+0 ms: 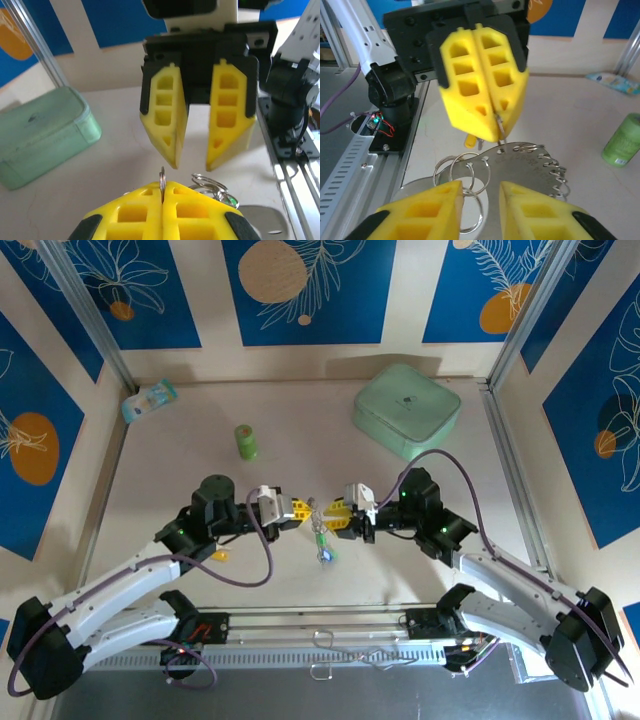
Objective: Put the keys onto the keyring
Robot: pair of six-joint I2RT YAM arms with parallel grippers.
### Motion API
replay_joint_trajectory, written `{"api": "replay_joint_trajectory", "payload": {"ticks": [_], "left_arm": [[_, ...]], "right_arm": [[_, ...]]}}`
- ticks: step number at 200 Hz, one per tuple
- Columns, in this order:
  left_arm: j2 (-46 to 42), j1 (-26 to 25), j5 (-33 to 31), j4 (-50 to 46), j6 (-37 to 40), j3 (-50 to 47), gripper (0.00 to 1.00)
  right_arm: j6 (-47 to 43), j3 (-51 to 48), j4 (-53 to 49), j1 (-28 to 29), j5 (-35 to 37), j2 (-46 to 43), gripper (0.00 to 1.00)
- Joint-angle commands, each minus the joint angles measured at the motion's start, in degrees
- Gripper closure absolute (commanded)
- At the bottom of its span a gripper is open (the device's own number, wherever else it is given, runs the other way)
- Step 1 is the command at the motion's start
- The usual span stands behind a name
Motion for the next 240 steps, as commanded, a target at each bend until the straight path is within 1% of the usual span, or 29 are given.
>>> {"api": "replay_joint_trajectory", "payload": {"ticks": [1,20,44,72,89,119,143,168,196,240], "left_arm": [[-0.8,0.9,6.9,14.3,-4.7,-1.8,1.00],[-0.8,1.0,8.3,16.4,-5.3,-2.9,1.00],[-0.7,1.0,10.0,20.2,-6.3,-4.5,1.00],[-0.5,1.0,10.9,19.2,-5.3,-4.6,1.00],[-0.5,1.0,10.7,19.2,-4.8,-4.8,1.00],[-0.1,1.0,11.5,20.0,-4.8,-5.2,1.00],[0.2,1.0,12.1,21.5,-5.3,-5.6,1.00],[0.7,1.0,13.0,22.5,-5.9,-5.5,1.00],[0.9,1.0,13.4,23.0,-6.2,-5.7,1.00],[0.8,1.0,13.5,24.1,-7.0,-6.2,1.00]], "right_arm": [[-2.9,0.0,2.5,0.8,-0.9,-1.8,0.72],[-3.5,0.5,2.9,1.5,-0.4,-2.0,0.72],[-4.1,1.2,2.9,2.5,1.3,-2.1,0.74],[-3.7,1.0,3.4,2.7,2.5,-3.1,0.75],[-3.8,0.9,2.4,2.7,2.0,-4.1,0.72],[-3.5,1.0,1.7,2.7,3.8,-5.0,0.69],[-2.0,1.7,2.7,3.6,3.1,-4.1,0.66],[-2.2,2.4,3.5,5.3,3.9,-2.7,0.66],[-1.3,2.4,5.4,6.5,4.0,-1.5,0.68],[-0.6,2.1,7.2,7.3,4.6,-0.7,0.76]]}}
